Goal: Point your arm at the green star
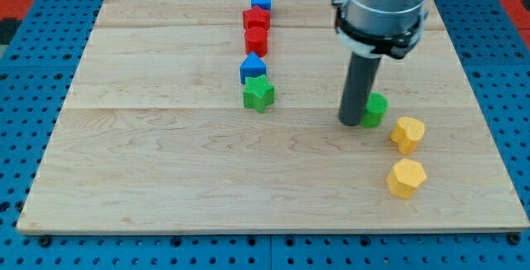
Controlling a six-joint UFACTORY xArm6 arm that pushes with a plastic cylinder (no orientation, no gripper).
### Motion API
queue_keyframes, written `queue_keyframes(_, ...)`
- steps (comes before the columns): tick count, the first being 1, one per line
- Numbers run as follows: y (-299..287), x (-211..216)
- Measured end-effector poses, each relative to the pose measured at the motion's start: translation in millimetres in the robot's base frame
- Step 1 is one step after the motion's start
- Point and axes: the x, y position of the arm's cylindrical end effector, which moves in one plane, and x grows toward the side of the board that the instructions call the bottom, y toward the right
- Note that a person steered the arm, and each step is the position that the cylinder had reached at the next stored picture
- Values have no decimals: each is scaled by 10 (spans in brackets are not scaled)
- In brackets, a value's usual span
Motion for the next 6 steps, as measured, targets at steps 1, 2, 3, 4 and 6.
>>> queue_keyframes(1, 122, -43)
queue_keyframes(2, 64, -7)
queue_keyframes(3, -624, 399)
queue_keyframes(4, -1734, 272)
queue_keyframes(6, -1621, -355)
